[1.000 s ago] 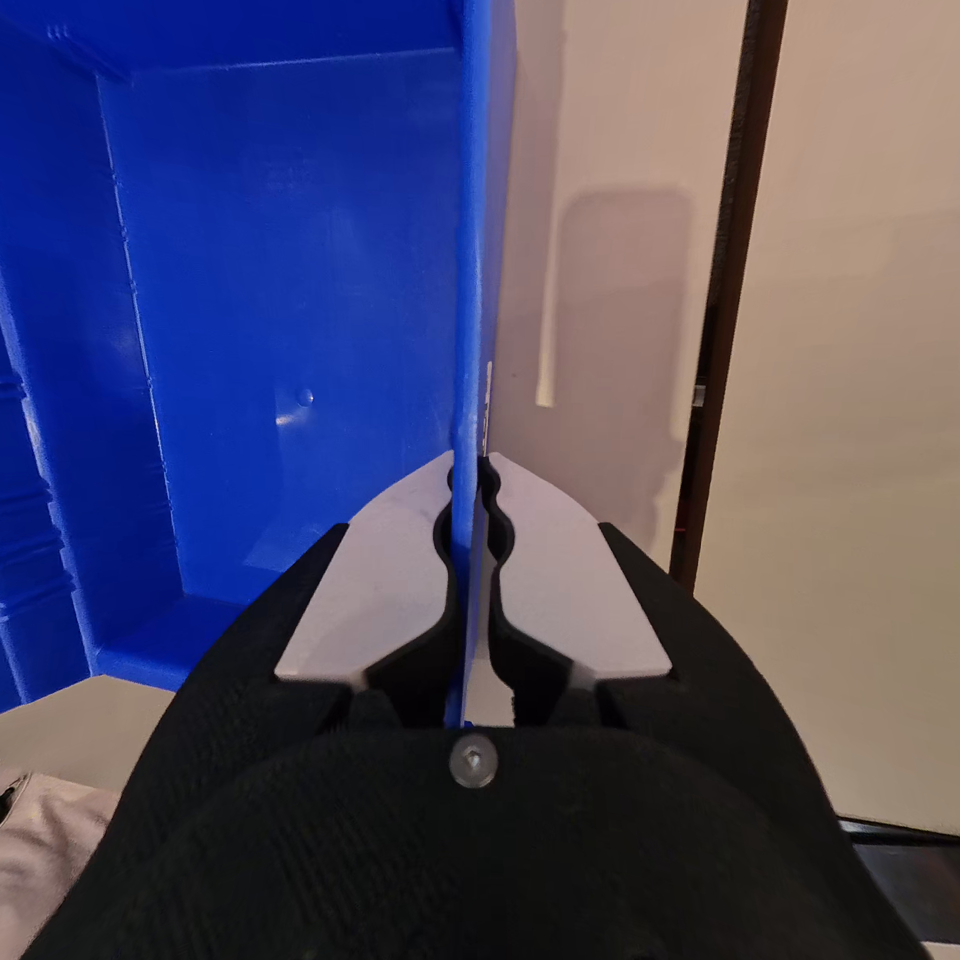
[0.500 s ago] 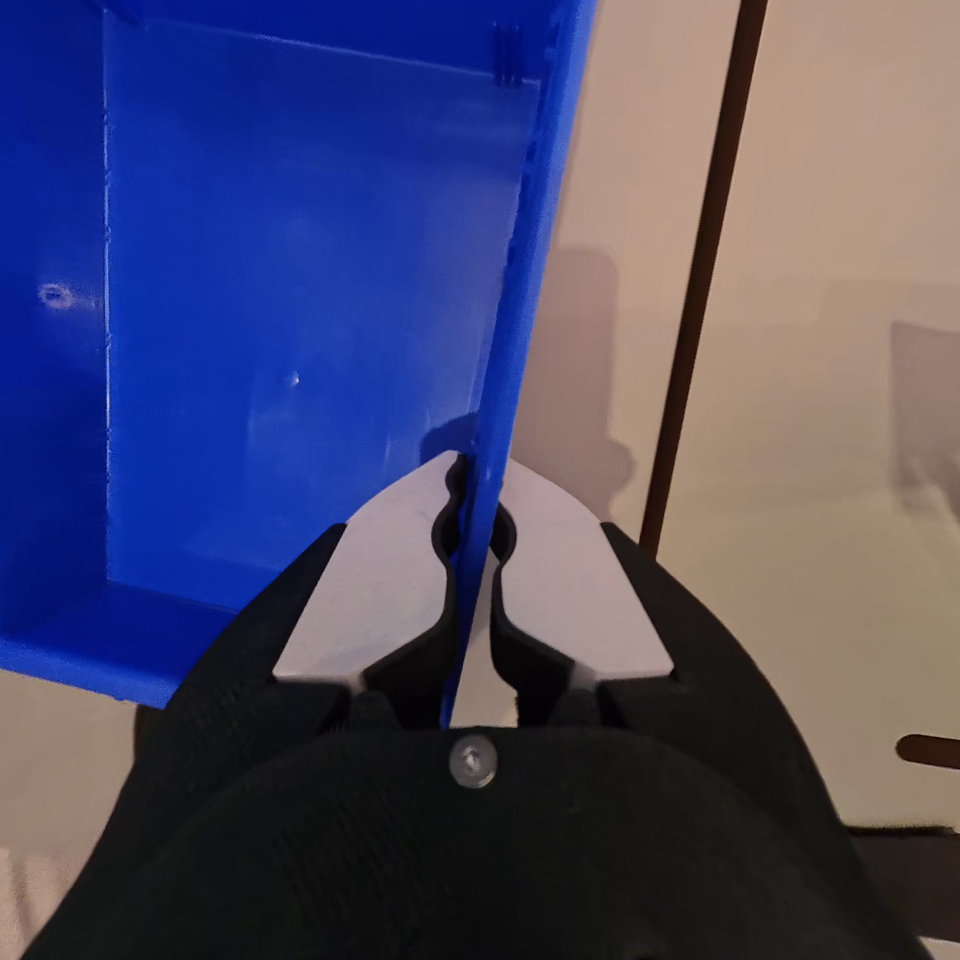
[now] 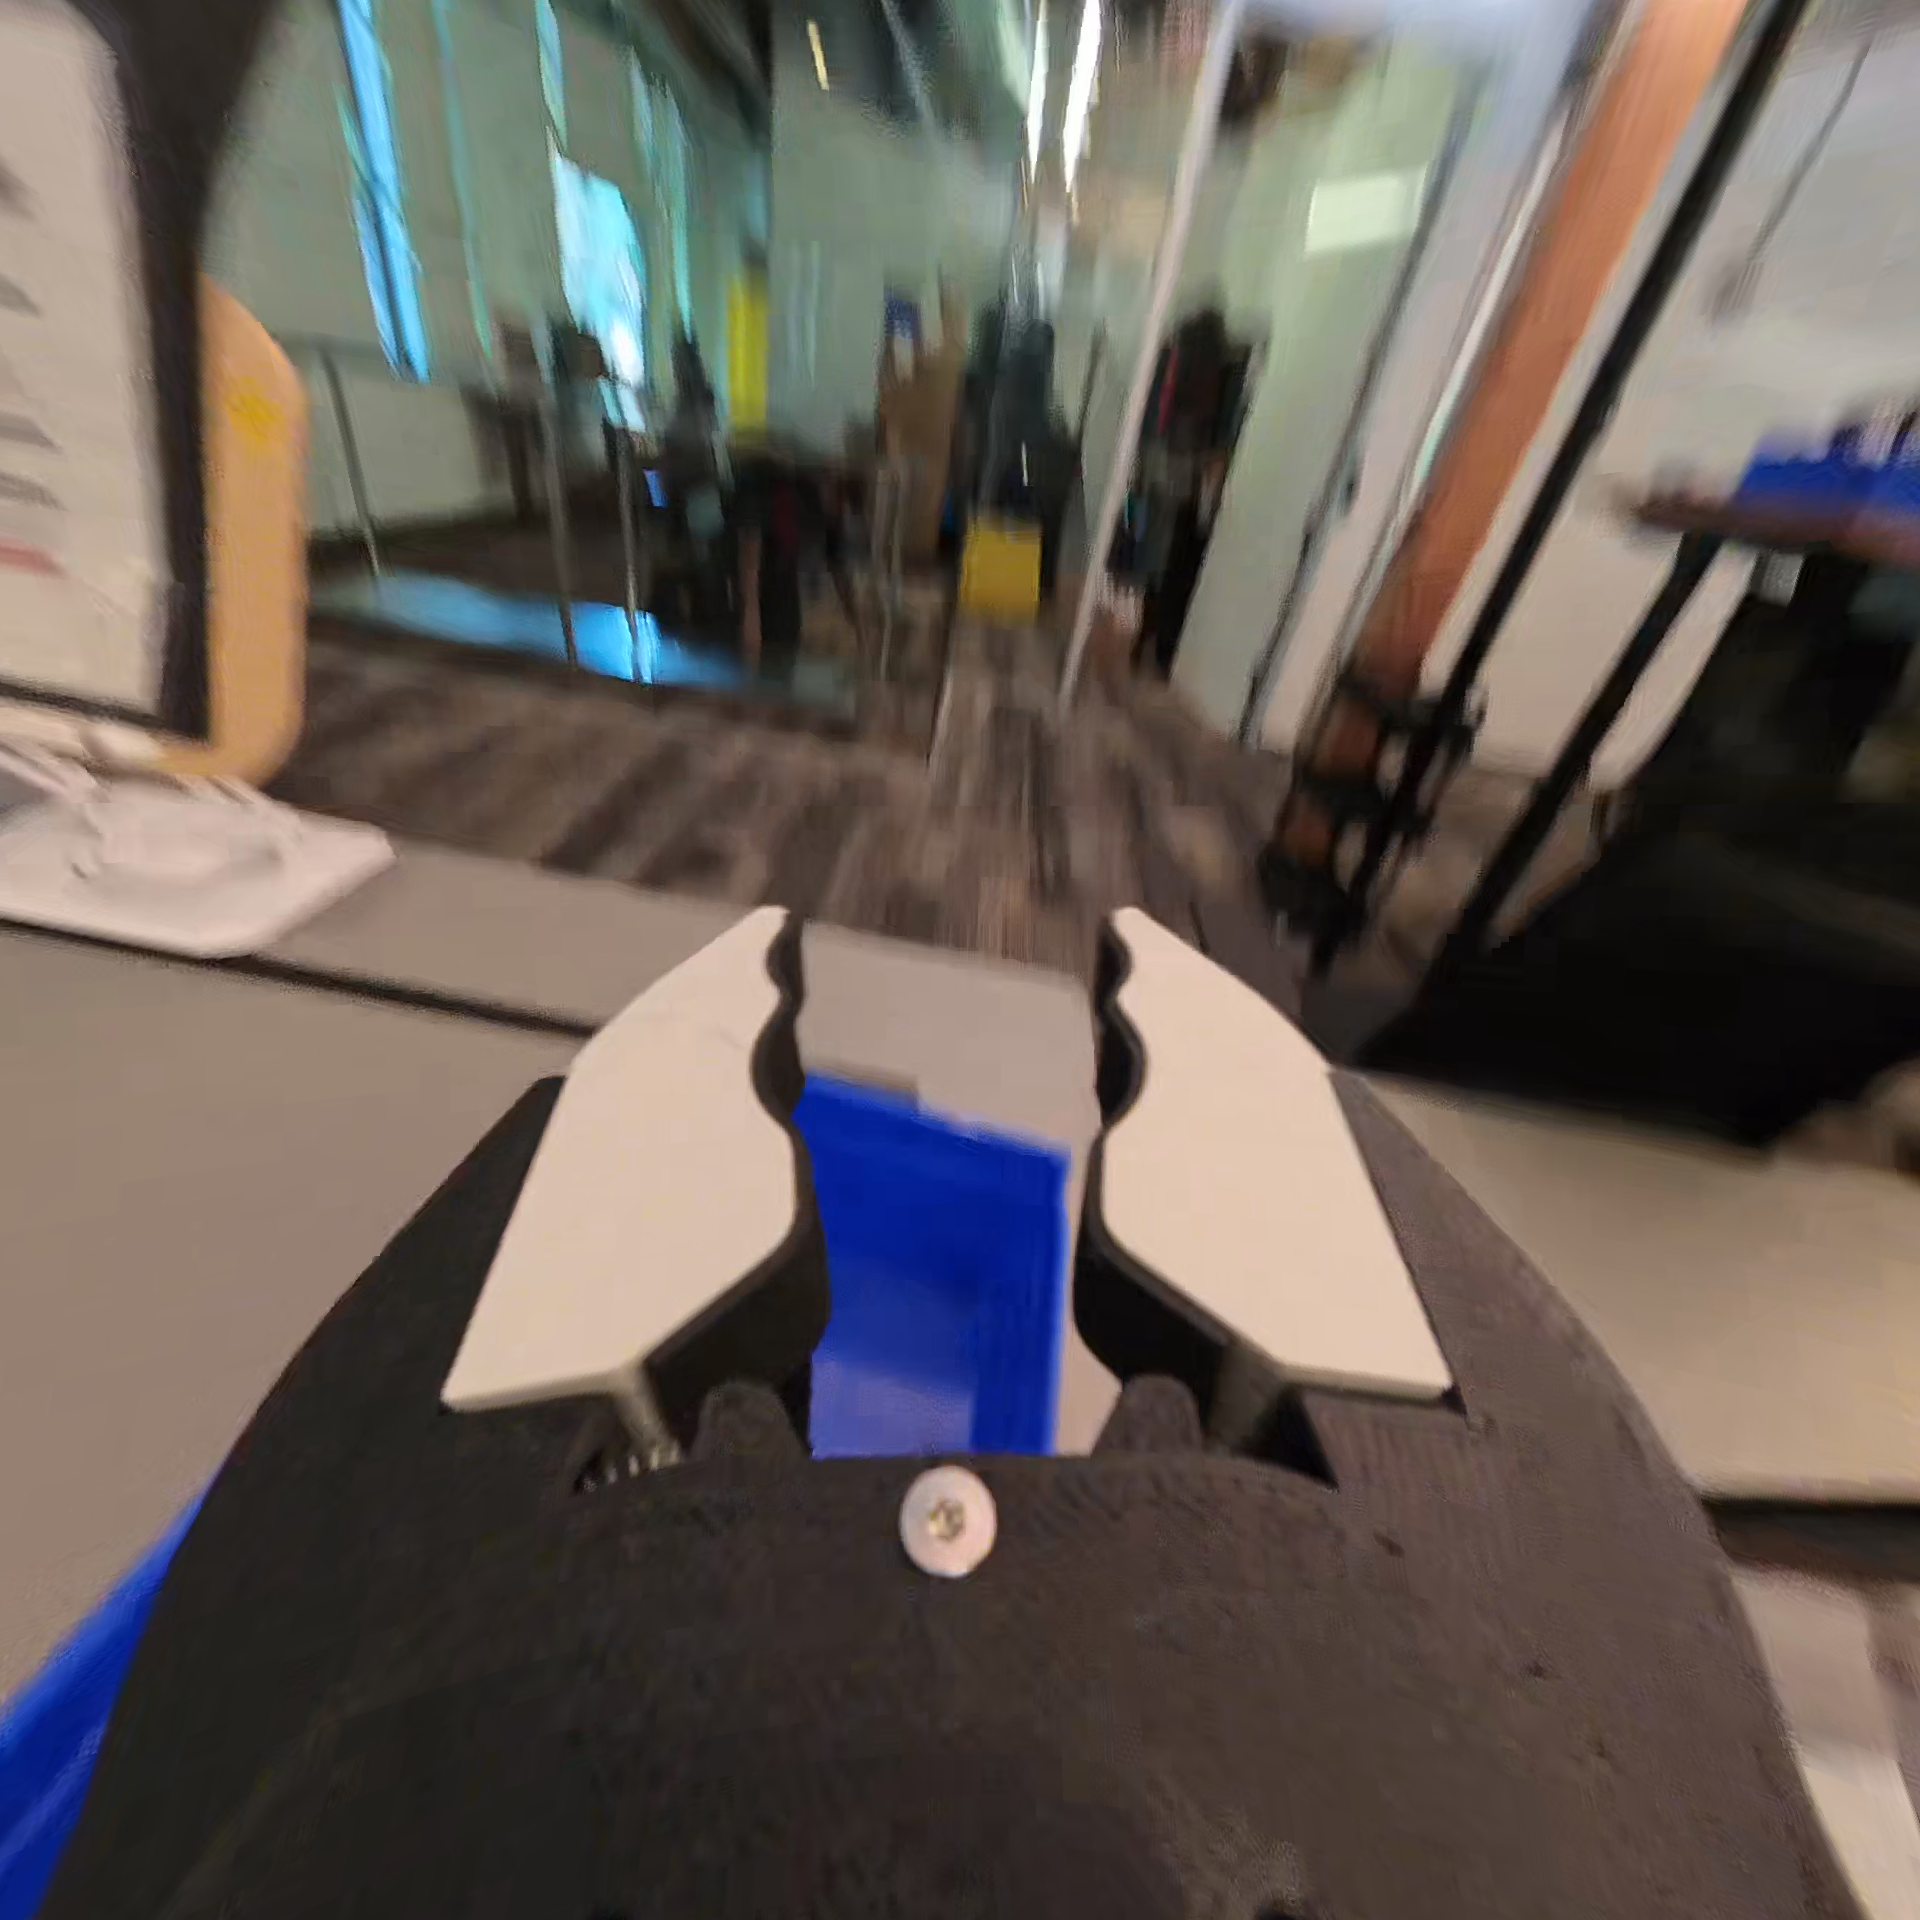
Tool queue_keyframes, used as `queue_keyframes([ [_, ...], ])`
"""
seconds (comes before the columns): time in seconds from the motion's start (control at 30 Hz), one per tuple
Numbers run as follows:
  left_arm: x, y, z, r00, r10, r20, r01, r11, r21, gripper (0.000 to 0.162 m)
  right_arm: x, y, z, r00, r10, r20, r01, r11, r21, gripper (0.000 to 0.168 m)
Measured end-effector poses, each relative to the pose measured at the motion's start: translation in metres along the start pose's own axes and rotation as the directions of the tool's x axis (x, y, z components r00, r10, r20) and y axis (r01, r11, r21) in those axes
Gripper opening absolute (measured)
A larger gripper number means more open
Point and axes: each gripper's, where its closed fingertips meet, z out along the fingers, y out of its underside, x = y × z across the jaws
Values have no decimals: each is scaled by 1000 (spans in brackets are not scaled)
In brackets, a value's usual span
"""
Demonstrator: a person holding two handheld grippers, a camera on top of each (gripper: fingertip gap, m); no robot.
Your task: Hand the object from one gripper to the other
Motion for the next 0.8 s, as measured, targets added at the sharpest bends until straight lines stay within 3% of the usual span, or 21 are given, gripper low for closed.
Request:
queue_keyframes([
  [0.1,-27,-12,-19,985,82,149,-89,995,36,46,-56,-61,-17,991,-127,39,106,931,349,64],
  [0.27,-64,-21,-49,928,182,326,-195,981,8,58,-178,-87,-17,927,-295,233,169,880,443,64],
  [0.5,-107,-37,-98,772,359,525,-367,925,-93,68,-327,-130,-45,802,-484,351,151,732,664,55],
  [0.67,-114,-56,-134,690,409,597,-460,885,-73,63,-371,-171,-73,812,-440,384,-32,623,782,41],
  [0.8,-117,-58,-143,693,401,600,-440,894,-89,68,-388,-168,-52,810,-390,439,-45,703,709,41],
])
